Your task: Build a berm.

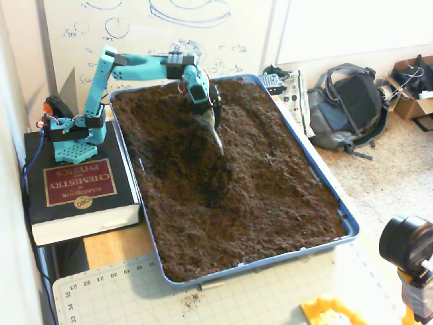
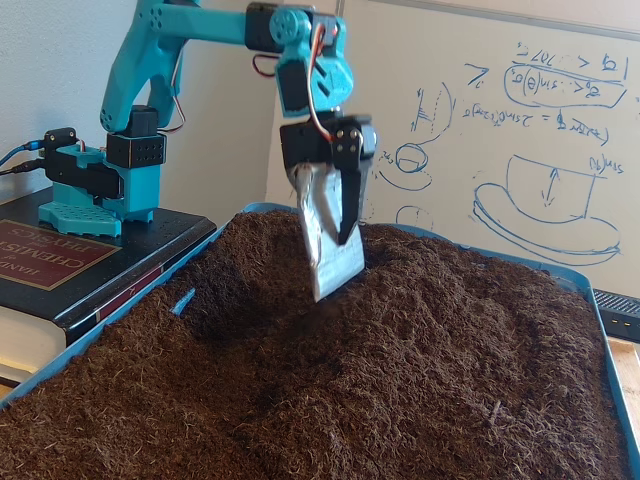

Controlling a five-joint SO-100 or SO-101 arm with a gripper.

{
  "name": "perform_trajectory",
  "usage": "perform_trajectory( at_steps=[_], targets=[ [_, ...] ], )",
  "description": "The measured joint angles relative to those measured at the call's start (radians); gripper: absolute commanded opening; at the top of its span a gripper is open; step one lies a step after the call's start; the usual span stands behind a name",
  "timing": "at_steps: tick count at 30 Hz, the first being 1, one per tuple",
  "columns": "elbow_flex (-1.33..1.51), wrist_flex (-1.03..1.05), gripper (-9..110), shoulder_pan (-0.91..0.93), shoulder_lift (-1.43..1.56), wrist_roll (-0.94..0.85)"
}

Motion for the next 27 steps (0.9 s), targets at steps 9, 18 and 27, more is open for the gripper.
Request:
perform_trajectory(
  at_steps=[9, 18, 27],
  targets=[
    [0.0, -0.104, 0, -0.028, 0.077, 0.256],
    [0.011, -0.6, 0, -0.189, -0.011, 0.36],
    [0.169, -1.015, 0, -0.387, -0.137, 0.362]
  ],
)
